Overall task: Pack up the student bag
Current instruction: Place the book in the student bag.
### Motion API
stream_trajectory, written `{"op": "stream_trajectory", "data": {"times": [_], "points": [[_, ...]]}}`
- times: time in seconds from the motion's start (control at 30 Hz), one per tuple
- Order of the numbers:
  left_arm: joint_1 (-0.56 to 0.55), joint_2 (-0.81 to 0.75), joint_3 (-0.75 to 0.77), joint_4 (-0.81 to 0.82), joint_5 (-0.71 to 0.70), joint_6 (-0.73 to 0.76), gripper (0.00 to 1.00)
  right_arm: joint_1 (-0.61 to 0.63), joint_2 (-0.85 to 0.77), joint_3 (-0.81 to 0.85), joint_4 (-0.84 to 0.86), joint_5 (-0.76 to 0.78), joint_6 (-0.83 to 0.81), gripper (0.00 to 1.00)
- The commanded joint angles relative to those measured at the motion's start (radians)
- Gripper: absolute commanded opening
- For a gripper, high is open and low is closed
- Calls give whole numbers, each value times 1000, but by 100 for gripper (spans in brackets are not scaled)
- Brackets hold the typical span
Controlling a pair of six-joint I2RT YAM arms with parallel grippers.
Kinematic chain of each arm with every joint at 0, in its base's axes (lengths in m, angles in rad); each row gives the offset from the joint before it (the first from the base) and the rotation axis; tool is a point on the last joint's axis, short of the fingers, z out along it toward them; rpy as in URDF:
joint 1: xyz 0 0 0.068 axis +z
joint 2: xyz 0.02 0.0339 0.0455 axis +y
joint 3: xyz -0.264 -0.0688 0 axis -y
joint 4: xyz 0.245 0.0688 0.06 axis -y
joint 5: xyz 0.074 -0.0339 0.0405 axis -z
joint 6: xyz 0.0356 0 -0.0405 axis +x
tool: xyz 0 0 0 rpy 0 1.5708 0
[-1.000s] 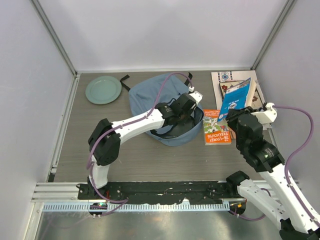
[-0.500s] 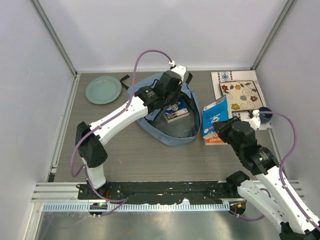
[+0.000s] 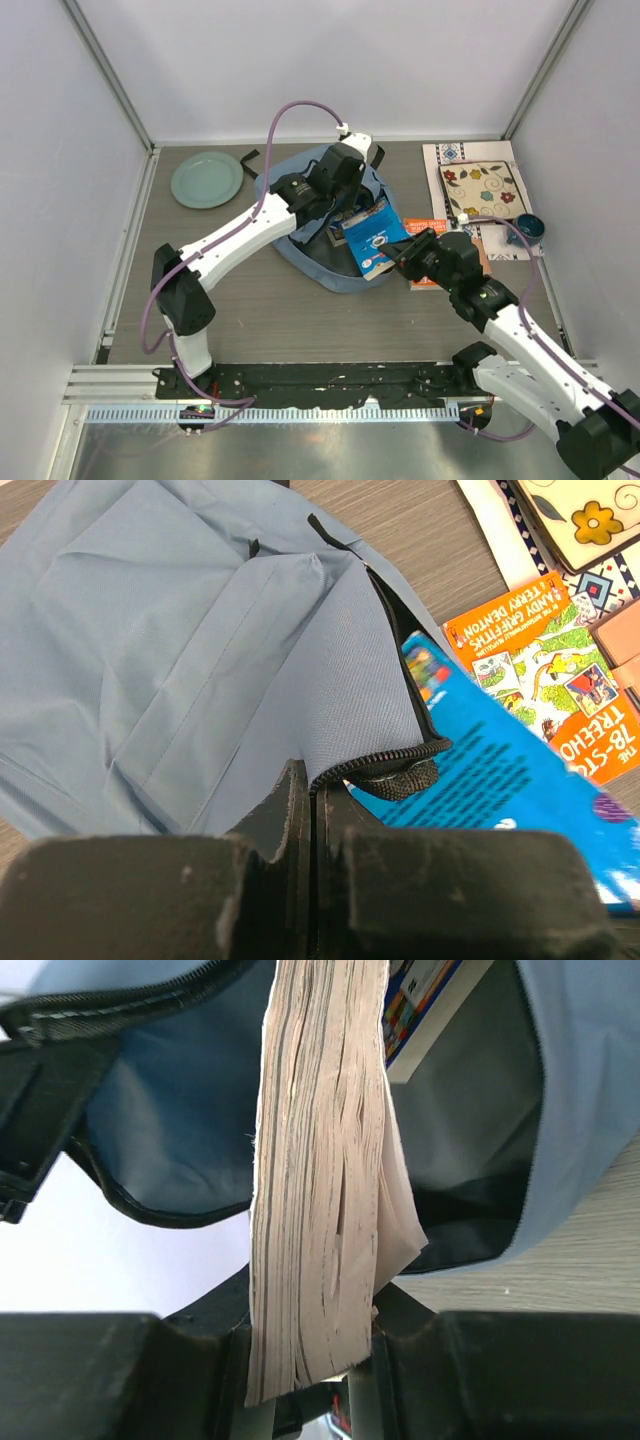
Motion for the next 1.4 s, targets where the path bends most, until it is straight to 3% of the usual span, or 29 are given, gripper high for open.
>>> {"op": "stream_trajectory", "data": {"times": [0.0, 0.23, 0.37, 0.63, 0.77, 0.97, 1.13, 1.37], "points": [[-2, -76, 61, 45, -32, -11, 0, 1, 65, -12, 333, -162, 97, 1], [-2, -73, 83, 36, -23, -9, 0, -2, 159, -29, 466, -208, 151, 1], [-2, -82, 81, 36, -3, -11, 0, -2, 312, -49, 667, -242, 206, 1], [-4, -126, 29, 45, 20, -19, 0, -7, 565, 34, 824, -156, 174, 1], [-2, -132, 12, 45, 26, -36, 0, -7, 643, 75, 826, -133, 192, 1], [-2, -143, -11, 65, 23, -51, 0, -2, 602, 42, 780, -93, 220, 1], [-2, -152, -19, 79, 58, -60, 0, 5, 662, 89, 780, -110, 196, 1], [-2, -172, -42, 91, 58, -69, 0, 99, 751, 235, 649, 94, 71, 13]]}}
